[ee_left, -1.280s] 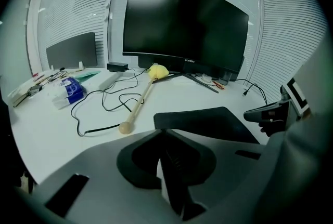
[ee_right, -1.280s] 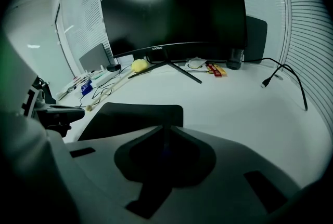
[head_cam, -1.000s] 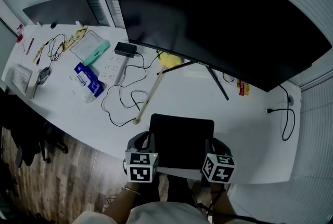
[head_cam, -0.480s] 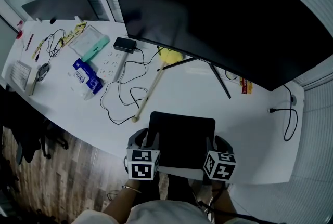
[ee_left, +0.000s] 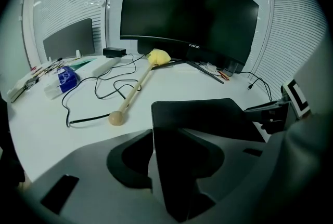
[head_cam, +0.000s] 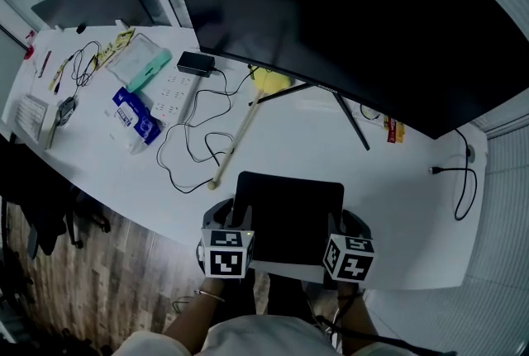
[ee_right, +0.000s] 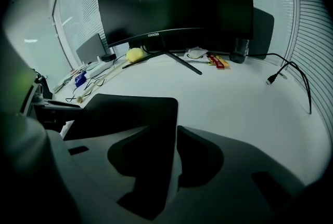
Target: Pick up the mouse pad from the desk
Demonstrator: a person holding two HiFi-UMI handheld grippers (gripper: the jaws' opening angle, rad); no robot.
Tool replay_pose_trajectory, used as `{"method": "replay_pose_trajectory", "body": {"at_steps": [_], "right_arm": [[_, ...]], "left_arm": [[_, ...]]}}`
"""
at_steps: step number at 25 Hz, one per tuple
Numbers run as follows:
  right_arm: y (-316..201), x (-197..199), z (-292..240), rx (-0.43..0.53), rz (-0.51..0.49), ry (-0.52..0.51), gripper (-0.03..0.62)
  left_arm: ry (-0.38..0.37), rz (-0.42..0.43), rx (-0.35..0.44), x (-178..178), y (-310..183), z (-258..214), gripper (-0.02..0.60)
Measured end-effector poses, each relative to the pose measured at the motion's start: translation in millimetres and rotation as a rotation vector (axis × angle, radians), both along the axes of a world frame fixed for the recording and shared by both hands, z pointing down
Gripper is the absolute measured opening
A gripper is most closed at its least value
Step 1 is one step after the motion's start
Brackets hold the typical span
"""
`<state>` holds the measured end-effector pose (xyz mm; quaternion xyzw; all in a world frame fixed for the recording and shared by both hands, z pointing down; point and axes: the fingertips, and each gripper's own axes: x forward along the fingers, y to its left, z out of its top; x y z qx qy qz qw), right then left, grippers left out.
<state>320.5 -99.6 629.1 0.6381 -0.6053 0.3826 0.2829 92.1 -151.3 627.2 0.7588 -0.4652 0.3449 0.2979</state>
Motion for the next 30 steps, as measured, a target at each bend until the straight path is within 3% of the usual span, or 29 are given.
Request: {"method": "replay_pose_trajectory", "body": {"at_steps": [17,23,30], "right_arm": [[-0.7,-2.6,-0.6,0.008,-0.012,-0.017,0.127],[-1.0,-10.4,-0.5,0.001,-0.029,-0.022,0.061],[-1.4,-11.2,-2.6,0.008,-0.035,-0.018,0.054]], "left_arm": [[-0.005,0.002,-0.031,2.2,2.4,2.1,0.15],[0.026,0.058,-0.084,11.3,5.6,2.4,0.059],[0.034,0.058,-0.084,12.4,6.1,-0.9,0.048]]}}
